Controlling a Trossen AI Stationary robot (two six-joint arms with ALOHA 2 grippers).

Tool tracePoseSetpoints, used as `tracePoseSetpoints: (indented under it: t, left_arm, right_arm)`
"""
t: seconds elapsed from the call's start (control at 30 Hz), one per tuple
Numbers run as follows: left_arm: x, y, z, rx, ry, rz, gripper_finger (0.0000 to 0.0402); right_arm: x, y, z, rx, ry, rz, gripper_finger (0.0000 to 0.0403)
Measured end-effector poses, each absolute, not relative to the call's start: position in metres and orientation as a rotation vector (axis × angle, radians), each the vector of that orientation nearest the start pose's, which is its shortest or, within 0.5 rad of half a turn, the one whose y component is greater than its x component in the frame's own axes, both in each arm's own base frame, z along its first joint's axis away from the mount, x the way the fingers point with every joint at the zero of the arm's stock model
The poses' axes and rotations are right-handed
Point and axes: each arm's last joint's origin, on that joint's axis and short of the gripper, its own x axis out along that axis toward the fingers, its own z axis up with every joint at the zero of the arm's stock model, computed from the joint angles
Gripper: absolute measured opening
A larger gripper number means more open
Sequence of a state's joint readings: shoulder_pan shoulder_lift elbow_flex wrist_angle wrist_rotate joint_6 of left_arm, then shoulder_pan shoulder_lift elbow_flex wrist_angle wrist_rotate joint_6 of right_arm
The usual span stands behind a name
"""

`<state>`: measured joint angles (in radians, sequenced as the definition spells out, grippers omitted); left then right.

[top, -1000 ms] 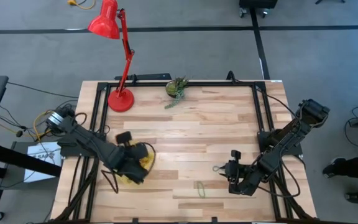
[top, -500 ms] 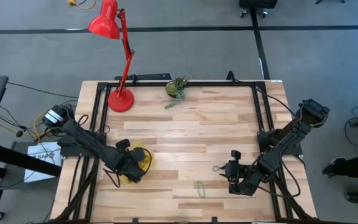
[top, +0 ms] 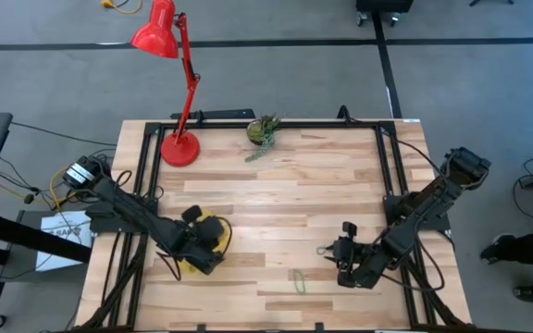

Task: Pick and place items into bin
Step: Put the blue rubber band into the yellow bin

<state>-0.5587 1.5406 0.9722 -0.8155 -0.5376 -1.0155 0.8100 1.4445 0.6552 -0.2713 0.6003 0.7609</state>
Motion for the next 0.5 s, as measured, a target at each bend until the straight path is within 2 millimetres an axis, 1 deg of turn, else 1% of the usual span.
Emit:
tracePoseSetpoints:
  t: [0.13, 0.27, 0.43, 0.5]
  left_arm:
    - [0.247, -0.131, 0.203, -0.125, 0.792, 0.592, 0.008]
    - [0.26, -0.136, 0.214, -0.078, 0.621, 0.578, 0.0077]
    - [0.271, -0.141, 0.224, -0.002, 0.515, 0.536, 0.0077]
    - [0.274, -0.141, 0.226, -0.006, 0.498, 0.53, 0.0077]
  right_arm:
    - [0.189, 0.16, 0.154, 0.052, 0.809, -0.153, 0.0107]
    - [0.195, 0.152, 0.152, 0.092, 0.875, -0.137, 0.0107]
    - [0.2, 0.146, 0.15, 0.272, 1.012, -0.083, 0.0107]
    - [0.199, 0.141, 0.148, 0.281, 1.07, -0.081, 0.0107]
